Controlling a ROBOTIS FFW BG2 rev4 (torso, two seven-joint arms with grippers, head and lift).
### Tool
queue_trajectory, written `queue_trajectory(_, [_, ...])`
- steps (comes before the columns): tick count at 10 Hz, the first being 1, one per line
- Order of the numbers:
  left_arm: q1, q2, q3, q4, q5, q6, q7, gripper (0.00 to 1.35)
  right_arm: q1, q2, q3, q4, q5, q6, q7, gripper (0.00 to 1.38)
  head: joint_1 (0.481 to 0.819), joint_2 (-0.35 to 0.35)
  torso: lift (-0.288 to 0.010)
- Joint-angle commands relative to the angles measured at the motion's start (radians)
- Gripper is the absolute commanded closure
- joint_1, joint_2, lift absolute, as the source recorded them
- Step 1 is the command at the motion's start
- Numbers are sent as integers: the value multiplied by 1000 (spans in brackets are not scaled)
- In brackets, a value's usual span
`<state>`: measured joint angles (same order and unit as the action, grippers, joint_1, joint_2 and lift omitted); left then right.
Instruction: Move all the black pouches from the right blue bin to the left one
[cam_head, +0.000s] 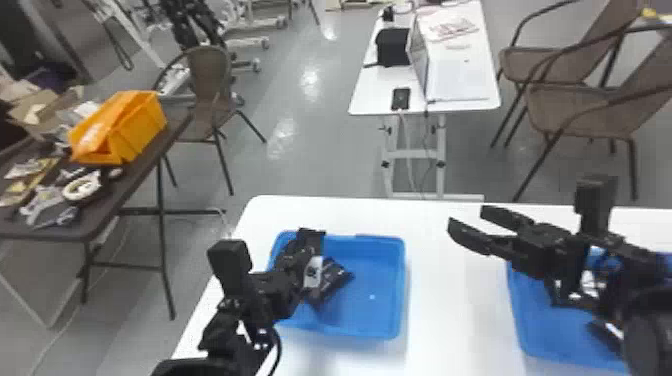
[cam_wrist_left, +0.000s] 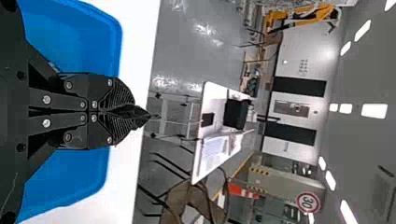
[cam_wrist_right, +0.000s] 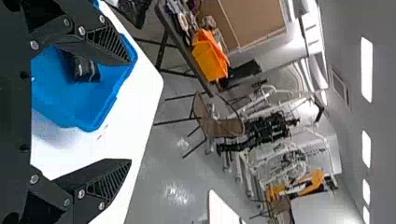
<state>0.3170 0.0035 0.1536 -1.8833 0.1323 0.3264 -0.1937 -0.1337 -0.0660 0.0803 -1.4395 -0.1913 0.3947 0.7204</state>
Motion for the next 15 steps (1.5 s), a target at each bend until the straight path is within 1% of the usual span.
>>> queue_trajectory(1, [-6, 21, -28, 82, -28, -55, 2, 1208, 29, 0, -31, -6, 3, 6, 2, 277, 695, 223, 10])
queue_trajectory(2, [-24, 30, -40, 118, -59, -76, 2, 1208, 31, -1, -31, -6, 10, 9, 4, 279, 695, 204, 10])
queue_trajectory(3, [-36, 33, -46, 141, -42, -99, 0, 1196, 28, -1, -31, 5, 16, 13, 10, 279, 695, 196, 10])
queue_trajectory(4, [-41, 27, -43, 154, -17, -136, 2, 886, 22, -1, -30, 21, 23, 15, 25, 279, 695, 194, 10])
queue_trajectory(5, [-44, 24, -42, 164, 18, -171, -6, 367, 16, 0, -25, 34, 33, 20, 40, 279, 695, 191, 10])
queue_trajectory(6, [-41, 30, -46, 159, 55, -205, -15, 28, 17, 0, -25, 37, 41, 20, 45, 279, 695, 191, 10])
queue_trajectory(7, [-32, 36, -54, 144, 89, -253, -21, 93, 29, -1, -28, 24, 62, 10, 43, 279, 695, 190, 10])
queue_trajectory(8, [-7, 35, -51, 85, 102, -288, -4, 180, 55, 0, -36, -7, 89, -2, 19, 279, 695, 186, 10])
queue_trajectory(9, [28, 18, -48, 12, 89, -328, 49, 214, 103, 3, -54, -64, 128, -13, -42, 277, 695, 181, 10])
queue_trajectory(10, [66, -6, -48, -34, 89, -388, 102, 214, 157, 17, -91, -114, 181, -25, -101, 277, 695, 178, 10])
queue_trajectory(11, [91, -6, -43, -51, 95, -444, 126, 216, 212, 31, -137, -134, 193, -54, -179, 275, 695, 168, 10])
queue_trajectory(12, [103, -6, -39, -59, 98, -457, 138, 216, 252, 51, -194, -127, 188, -100, -242, 279, 695, 146, 10])
queue_trajectory(13, [105, -6, -37, -59, 101, -457, 140, 216, 263, 60, -251, -96, 191, -138, -274, 279, 695, 116, 10])
queue_trajectory(14, [105, -6, -43, -59, 105, -454, 143, 216, 250, 54, -292, -47, 207, -161, -279, 279, 695, 96, 10])
queue_trajectory(15, [105, -6, -48, -59, 110, -452, 148, 216, 233, 41, -320, 1, 233, -174, -296, 277, 695, 57, 10])
